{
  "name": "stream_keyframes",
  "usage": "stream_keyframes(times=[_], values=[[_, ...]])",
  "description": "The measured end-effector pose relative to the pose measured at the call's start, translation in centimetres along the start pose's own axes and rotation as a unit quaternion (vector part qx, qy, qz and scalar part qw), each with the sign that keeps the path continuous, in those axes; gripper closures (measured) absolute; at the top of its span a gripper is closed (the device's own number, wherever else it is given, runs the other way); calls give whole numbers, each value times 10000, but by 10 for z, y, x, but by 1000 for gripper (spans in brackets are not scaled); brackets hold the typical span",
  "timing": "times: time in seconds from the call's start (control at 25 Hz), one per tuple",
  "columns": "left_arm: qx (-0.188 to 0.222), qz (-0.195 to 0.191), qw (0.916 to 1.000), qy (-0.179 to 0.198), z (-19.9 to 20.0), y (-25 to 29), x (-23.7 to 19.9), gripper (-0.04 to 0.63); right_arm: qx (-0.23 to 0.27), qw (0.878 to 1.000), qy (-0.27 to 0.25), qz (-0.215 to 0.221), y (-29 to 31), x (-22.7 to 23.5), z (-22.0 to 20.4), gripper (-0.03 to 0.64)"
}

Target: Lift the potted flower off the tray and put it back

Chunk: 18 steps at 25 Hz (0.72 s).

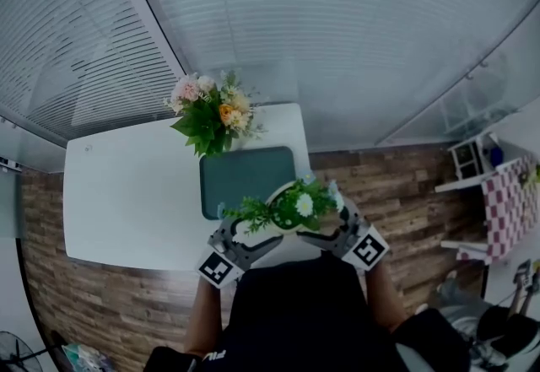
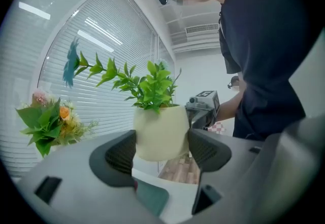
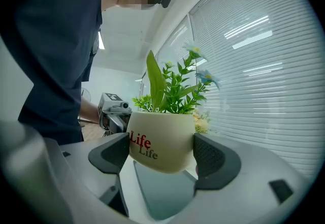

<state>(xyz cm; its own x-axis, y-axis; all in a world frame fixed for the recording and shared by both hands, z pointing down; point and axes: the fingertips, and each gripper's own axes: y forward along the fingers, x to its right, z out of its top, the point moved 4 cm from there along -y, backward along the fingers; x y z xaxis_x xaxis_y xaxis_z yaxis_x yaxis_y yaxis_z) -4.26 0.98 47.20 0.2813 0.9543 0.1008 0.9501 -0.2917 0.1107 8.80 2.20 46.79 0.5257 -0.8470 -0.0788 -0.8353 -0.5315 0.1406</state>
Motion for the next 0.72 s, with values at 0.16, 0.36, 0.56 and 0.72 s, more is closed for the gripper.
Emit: stream_keyframes(times=[0.16, 0.36, 0.56, 0.72], values=[[14, -18, 10000, -56, -1, -1, 3, 288, 614, 9981, 73, -59, 4, -1, 13, 255], [4, -19, 10000, 40, 0, 1, 1, 288, 632, 9978, 185, -33, 2, 3, 10, 255], [-79, 217, 9996, -176, -13, 6, -5, 288, 694, 9975, -76, 146, 12, 12, 2, 255], [-195, 405, 9977, -504, -27, 9, -12, 288, 643, 9973, -76, 352, 21, 23, -9, 255]])
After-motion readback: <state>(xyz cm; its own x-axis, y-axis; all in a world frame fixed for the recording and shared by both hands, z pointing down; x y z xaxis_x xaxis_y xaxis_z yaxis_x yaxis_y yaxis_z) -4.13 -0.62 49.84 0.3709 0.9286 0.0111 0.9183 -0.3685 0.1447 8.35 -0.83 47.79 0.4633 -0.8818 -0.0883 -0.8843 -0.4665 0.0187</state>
